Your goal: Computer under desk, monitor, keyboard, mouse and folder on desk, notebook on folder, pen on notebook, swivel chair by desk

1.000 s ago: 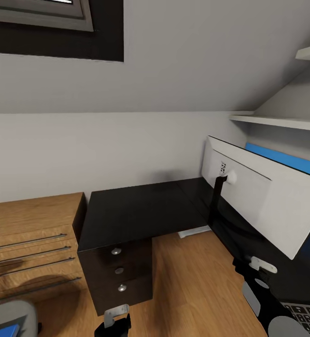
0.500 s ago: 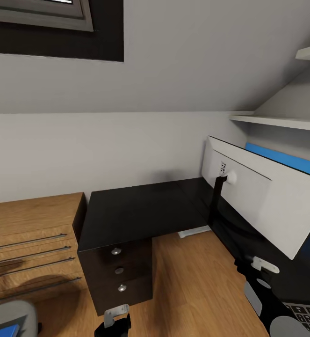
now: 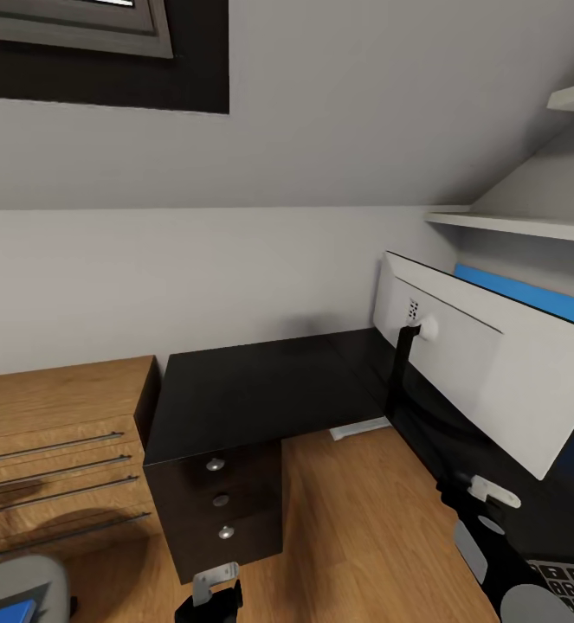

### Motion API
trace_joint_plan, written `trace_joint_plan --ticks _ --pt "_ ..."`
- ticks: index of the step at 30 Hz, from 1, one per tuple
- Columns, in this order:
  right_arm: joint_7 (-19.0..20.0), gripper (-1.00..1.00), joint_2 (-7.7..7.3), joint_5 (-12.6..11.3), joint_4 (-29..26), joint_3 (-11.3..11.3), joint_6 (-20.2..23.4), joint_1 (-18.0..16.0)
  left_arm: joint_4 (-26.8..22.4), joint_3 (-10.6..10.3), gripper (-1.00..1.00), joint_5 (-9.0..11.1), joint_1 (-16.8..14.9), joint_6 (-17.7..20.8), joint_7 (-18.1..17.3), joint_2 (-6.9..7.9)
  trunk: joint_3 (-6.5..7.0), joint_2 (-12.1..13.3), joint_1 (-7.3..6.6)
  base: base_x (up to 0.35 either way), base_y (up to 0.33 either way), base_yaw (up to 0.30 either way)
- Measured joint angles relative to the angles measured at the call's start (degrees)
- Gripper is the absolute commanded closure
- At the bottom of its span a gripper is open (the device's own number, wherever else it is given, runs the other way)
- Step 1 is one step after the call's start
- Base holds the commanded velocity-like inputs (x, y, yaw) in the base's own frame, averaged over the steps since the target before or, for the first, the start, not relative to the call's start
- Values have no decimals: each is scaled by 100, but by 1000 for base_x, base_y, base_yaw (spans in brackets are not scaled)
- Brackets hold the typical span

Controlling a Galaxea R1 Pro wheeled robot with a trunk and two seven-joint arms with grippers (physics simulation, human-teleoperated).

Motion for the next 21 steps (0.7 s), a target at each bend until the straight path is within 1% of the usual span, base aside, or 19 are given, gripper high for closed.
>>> trace_joint_plan --ticks 1,3,7,11,21 --pt "2 -100 0 -11 1 -23 -2 0 0 0 -100 0 0 0 0 0 0 0 0 0 0 0" --pt "23 -100 0 -171 -1 -143 -7 0 0 0 -100 0 0 0 0 -1 0 0 0 0 0 0" --pt "33 -100 0 -286 -2 -184 -9 -1 0 0 -100 0 0 0 0 -2 0 0 0 0 0 0" --pt "37 -100 0 -340 -7 -203 -9 -1 0 0 -100 0 0 0 0 -2 0 0 0 0 0 0" --pt "39 -100 0 -365 -12 -212 -10 -1 0 0 -100 0 0 0 0 -2 0 0 0 0 0 0"
